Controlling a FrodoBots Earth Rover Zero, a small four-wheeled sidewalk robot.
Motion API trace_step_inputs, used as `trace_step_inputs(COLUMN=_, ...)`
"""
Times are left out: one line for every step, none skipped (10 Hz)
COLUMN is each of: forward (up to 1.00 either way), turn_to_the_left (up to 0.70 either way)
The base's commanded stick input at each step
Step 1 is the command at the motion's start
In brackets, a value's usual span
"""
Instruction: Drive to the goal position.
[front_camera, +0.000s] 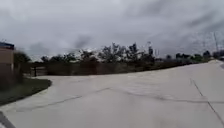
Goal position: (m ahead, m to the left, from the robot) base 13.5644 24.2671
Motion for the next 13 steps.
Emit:
trace_step_inputs(forward=0.85, turn_to_the_left=0.0)
trace_step_inputs(forward=0.85, turn_to_the_left=0.0)
trace_step_inputs(forward=0.85, turn_to_the_left=0.0)
trace_step_inputs(forward=0.85, turn_to_the_left=0.0)
trace_step_inputs(forward=0.85, turn_to_the_left=0.0)
trace_step_inputs(forward=0.85, turn_to_the_left=0.0)
trace_step_inputs(forward=0.85, turn_to_the_left=0.22)
trace_step_inputs(forward=0.85, turn_to_the_left=0.34)
trace_step_inputs(forward=0.85, turn_to_the_left=0.34)
trace_step_inputs(forward=0.85, turn_to_the_left=0.34)
trace_step_inputs(forward=0.85, turn_to_the_left=0.34)
trace_step_inputs(forward=0.85, turn_to_the_left=0.34)
trace_step_inputs(forward=0.85, turn_to_the_left=0.34)
